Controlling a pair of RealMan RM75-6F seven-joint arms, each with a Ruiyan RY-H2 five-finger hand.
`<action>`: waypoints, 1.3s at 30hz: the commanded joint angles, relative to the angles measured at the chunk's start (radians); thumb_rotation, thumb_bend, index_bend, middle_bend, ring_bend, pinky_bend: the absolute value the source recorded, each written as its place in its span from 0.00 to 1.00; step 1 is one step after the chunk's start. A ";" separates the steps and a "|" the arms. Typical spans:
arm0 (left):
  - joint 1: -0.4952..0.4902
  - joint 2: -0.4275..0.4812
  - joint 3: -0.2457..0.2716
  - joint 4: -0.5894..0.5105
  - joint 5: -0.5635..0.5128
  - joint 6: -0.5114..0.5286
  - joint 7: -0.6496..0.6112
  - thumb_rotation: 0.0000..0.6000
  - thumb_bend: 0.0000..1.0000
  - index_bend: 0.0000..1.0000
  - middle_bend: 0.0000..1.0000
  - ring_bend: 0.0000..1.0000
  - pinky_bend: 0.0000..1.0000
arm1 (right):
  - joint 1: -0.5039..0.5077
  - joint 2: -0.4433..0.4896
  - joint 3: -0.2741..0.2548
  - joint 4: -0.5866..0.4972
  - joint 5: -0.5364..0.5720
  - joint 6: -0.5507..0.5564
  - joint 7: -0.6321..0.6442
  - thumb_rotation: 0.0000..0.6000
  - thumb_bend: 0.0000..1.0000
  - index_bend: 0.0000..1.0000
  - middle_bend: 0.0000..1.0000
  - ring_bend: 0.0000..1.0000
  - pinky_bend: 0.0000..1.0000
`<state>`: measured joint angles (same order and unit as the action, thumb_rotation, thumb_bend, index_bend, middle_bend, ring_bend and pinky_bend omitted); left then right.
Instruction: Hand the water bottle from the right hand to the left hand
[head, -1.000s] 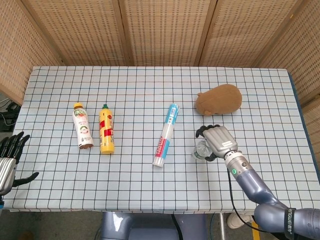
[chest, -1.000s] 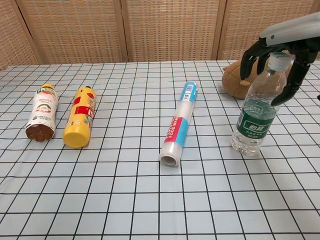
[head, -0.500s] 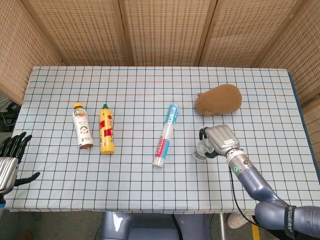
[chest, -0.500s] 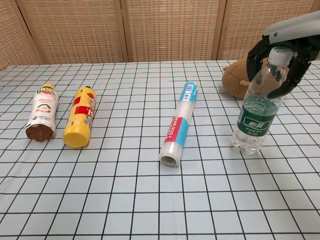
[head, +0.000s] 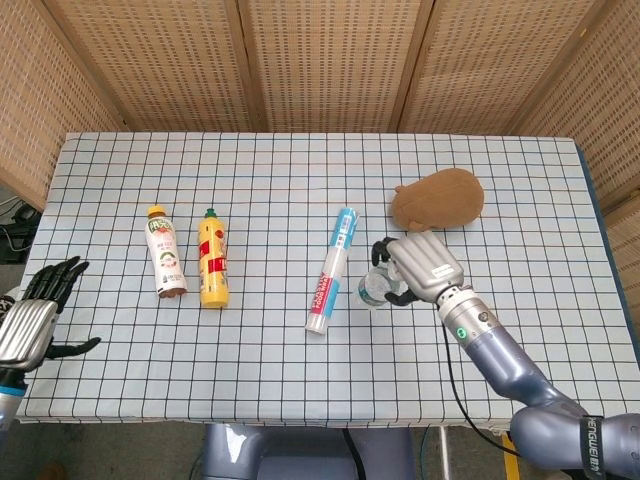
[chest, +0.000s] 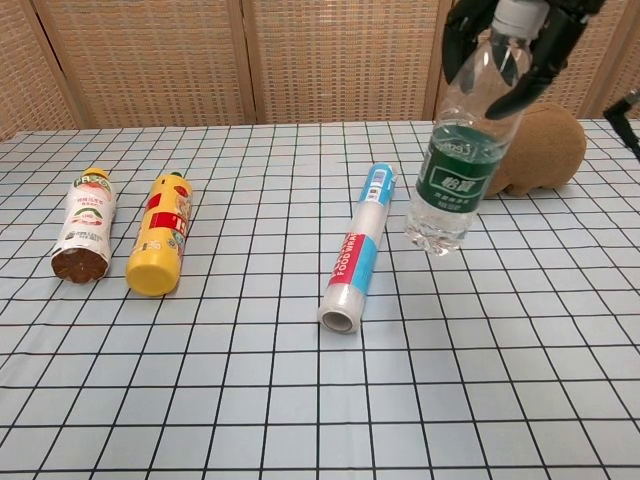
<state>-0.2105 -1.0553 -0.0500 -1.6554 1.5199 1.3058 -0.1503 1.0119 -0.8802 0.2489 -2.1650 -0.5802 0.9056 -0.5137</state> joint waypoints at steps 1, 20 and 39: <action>-0.125 0.026 -0.022 0.015 0.085 -0.115 -0.183 1.00 0.00 0.00 0.00 0.00 0.00 | 0.093 -0.003 0.029 -0.014 0.103 0.011 -0.057 1.00 0.63 0.59 0.54 0.55 0.70; -0.491 -0.290 -0.116 0.215 0.072 -0.347 -0.634 1.00 0.00 0.00 0.00 0.00 0.00 | 0.441 -0.198 0.090 0.082 0.501 0.154 -0.225 1.00 0.63 0.59 0.54 0.55 0.70; -0.648 -0.472 -0.160 0.272 -0.027 -0.450 -0.774 1.00 0.00 0.00 0.00 0.00 0.00 | 0.509 -0.273 0.127 0.152 0.588 0.179 -0.230 1.00 0.64 0.60 0.55 0.56 0.70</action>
<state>-0.8541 -1.5240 -0.2067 -1.3837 1.4966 0.8595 -0.9210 1.5206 -1.1536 0.3755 -2.0128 0.0073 1.0841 -0.7433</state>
